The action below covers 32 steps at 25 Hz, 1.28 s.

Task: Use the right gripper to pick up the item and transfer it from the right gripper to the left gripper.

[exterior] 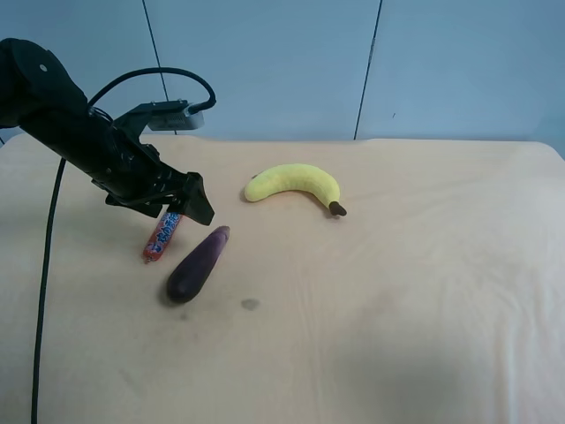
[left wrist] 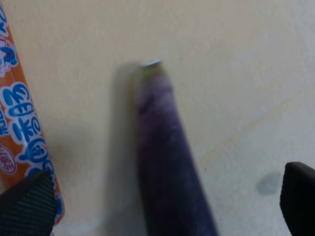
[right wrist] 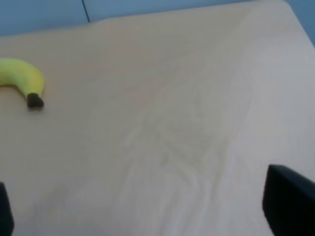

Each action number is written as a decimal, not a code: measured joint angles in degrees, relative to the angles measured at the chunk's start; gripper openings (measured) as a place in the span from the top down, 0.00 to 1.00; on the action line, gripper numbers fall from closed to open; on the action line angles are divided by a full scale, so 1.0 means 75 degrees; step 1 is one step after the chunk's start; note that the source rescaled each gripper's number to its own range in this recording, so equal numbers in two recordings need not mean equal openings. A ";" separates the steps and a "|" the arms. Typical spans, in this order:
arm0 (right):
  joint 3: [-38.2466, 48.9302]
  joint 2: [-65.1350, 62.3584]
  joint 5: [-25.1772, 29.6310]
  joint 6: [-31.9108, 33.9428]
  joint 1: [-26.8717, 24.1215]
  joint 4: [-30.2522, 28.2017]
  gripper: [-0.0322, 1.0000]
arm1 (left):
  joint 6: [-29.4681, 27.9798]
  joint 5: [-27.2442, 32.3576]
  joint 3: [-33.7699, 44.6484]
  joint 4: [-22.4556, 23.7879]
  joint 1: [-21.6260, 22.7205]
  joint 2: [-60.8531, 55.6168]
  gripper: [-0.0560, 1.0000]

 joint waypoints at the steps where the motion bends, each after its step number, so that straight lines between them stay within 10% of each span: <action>1: 0.0000 0.0000 0.0000 0.0000 0.0000 0.0000 0.00 | 0.0000 -0.0016 0.0000 0.0000 0.0000 0.0000 0.13; 32: 0.0000 0.0000 0.0000 0.0000 0.0000 0.0000 0.00 | -0.1157 0.2047 0.0000 0.0532 0.0000 -0.2444 0.06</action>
